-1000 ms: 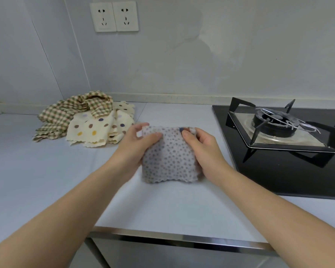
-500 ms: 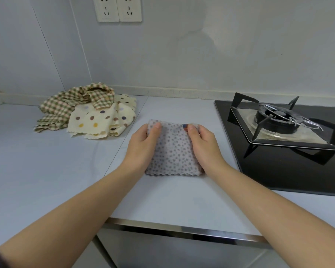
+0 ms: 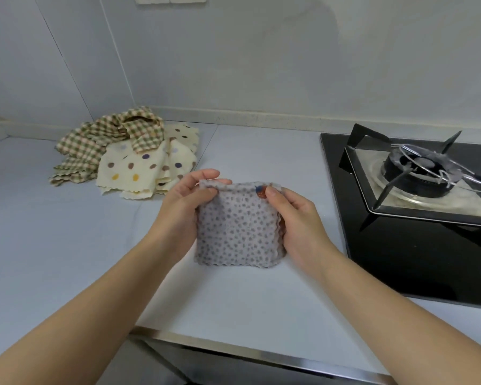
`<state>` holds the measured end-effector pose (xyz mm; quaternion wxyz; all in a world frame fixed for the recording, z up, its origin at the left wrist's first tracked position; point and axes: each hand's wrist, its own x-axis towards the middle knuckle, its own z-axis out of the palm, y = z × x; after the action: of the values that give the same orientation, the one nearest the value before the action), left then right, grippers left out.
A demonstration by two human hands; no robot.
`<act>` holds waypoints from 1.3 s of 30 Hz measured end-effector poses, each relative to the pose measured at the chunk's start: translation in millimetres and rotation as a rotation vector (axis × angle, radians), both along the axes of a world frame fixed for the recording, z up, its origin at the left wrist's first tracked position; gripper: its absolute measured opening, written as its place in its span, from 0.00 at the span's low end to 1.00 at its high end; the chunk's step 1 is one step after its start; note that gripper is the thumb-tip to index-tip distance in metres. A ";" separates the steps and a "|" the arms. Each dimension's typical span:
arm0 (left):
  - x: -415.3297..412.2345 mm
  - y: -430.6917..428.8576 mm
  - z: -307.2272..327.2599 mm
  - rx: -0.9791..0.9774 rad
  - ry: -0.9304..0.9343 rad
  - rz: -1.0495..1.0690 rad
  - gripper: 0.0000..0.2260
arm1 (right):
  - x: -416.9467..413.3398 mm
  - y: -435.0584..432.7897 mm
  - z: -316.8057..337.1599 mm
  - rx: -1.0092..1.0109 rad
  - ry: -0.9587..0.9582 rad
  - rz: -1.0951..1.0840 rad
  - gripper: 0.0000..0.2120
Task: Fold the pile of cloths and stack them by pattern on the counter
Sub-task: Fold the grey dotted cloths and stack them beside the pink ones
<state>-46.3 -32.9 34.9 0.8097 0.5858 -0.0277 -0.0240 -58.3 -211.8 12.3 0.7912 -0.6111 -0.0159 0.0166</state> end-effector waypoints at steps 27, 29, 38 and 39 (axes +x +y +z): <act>-71.6 -209.4 240.6 0.110 0.340 -0.421 0.14 | -87.9 -234.1 248.4 -0.252 0.261 0.021 0.25; -84.2 -234.9 246.3 0.177 0.313 -0.435 0.14 | -93.2 -261.5 249.1 -0.064 0.409 0.094 0.20; -109.6 -338.3 231.0 0.475 0.242 -0.223 0.14 | -105.1 -345.7 241.6 -0.036 0.390 -0.283 0.10; -105.3 -349.4 228.2 0.480 0.244 -0.177 0.15 | -102.5 -350.5 239.0 -0.068 0.372 -0.327 0.10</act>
<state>-151.5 -382.3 263.1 0.6398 0.7489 0.0254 -0.1706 -160.8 -562.4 251.3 0.7517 -0.6181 0.2298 0.0010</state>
